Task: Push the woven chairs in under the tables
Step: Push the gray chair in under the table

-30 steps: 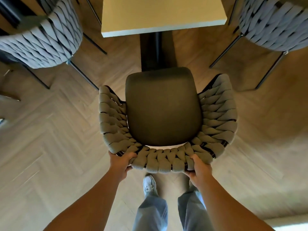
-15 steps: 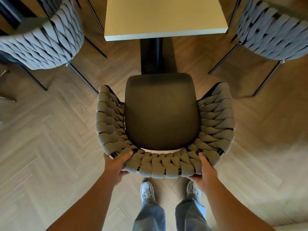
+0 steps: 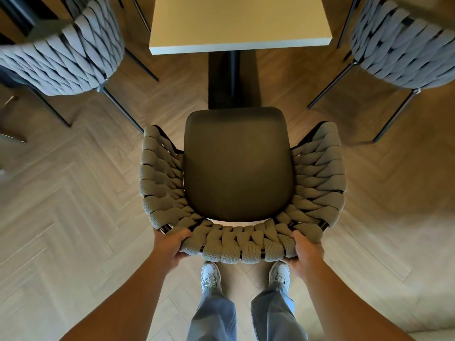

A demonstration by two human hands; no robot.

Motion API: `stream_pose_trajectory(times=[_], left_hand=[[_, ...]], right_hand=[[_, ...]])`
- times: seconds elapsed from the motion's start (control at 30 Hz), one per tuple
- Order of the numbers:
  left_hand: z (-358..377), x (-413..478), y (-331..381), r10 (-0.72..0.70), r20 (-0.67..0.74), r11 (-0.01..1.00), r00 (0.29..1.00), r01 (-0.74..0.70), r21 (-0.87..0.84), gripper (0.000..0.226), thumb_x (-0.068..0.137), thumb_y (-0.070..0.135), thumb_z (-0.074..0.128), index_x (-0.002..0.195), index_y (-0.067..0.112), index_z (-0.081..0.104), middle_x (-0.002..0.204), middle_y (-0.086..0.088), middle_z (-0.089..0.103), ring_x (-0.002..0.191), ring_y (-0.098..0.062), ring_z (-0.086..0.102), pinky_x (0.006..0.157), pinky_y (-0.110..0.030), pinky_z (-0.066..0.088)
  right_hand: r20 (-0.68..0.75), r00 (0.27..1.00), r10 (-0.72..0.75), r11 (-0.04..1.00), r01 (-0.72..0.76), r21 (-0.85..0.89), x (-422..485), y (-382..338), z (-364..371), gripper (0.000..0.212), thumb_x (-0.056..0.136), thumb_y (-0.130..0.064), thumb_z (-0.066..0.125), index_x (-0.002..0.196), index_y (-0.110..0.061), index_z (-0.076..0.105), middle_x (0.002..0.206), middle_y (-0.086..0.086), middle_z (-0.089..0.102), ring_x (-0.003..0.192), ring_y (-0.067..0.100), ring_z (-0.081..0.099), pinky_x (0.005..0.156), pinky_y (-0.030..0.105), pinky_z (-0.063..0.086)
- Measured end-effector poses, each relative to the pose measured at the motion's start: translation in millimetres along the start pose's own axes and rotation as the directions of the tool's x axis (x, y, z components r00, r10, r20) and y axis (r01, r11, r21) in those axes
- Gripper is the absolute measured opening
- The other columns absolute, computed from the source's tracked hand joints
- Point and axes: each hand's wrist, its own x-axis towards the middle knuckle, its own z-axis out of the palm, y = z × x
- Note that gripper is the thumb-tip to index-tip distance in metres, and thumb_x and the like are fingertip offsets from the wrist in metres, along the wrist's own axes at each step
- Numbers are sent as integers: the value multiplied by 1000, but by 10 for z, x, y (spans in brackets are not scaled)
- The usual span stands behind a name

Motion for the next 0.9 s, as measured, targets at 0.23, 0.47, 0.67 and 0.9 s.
stream_pose_trajectory(times=[0.23,0.47,0.67,0.9], left_hand=[[23,-50,-27,17,17,1000,1000,-17,21,76,75,-14,72,124,32,37,113,-14,59,96,-42,67,71,-62,59],[24,-121,-74,19,2,999,1000,-19,35,69,76,-16,70,114,33,39,108,-11,60,95,-39,67,73,-61,58],[-35,-114,-78,13,-10,997,1000,-12,73,75,73,-12,76,121,31,37,108,-11,60,91,-40,69,67,-58,60],[-59,-210,-37,-4,-23,975,1000,9,220,37,85,3,72,113,14,53,106,-16,69,90,-35,72,64,-43,61]], right_hand=[[-20,1000,4,1000,-5,-25,40,18,-79,55,86,2,70,128,-25,50,122,20,60,111,48,61,77,81,46],[6,1000,7,997,-6,-77,-5,9,-141,47,88,1,70,123,-22,49,102,15,61,101,42,62,85,74,51],[50,999,-7,990,14,-143,51,37,-245,43,88,-5,72,123,-17,50,111,16,62,96,38,64,80,70,55],[88,995,-45,923,75,-378,-131,-55,-372,35,94,-20,70,119,-12,46,92,15,65,87,41,73,83,57,60]])
